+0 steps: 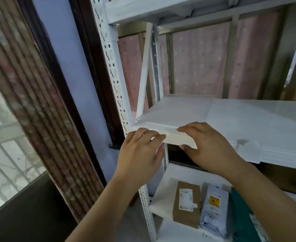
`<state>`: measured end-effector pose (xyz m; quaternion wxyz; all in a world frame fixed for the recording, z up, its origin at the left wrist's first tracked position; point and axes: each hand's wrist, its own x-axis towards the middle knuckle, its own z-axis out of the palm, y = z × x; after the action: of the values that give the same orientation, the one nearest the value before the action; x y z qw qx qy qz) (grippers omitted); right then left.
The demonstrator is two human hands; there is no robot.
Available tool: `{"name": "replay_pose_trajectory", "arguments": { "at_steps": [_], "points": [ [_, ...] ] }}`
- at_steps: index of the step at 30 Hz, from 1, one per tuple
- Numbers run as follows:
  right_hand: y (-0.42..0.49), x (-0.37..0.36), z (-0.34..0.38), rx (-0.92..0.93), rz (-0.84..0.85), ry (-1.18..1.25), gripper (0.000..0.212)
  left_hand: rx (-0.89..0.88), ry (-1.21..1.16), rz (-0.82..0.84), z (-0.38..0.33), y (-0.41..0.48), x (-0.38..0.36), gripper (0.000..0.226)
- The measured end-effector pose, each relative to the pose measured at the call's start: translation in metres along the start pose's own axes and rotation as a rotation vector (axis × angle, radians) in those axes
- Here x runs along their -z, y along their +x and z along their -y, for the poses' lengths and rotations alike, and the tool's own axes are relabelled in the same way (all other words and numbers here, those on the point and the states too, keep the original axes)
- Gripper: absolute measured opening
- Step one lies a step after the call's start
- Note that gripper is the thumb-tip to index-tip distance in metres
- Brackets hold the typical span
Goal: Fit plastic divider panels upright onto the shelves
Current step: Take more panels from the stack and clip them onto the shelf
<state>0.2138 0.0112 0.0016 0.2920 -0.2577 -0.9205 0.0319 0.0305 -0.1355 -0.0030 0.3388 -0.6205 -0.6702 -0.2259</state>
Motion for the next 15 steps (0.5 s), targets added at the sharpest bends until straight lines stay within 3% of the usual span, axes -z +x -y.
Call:
{"name": "replay_pose_trajectory", "arguments": {
  "at_steps": [7,15],
  "points": [
    [0.040,-0.024,-0.023,-0.081,0.080,-0.135,0.063,-0.022,-0.042,0.121,0.029,0.038,-0.053,0.034],
    [0.076,-0.056,-0.045,-0.090,0.160,-0.124,0.072,-0.070,-0.113,0.190,0.053,0.072,-0.114,0.049]
  ]
}}
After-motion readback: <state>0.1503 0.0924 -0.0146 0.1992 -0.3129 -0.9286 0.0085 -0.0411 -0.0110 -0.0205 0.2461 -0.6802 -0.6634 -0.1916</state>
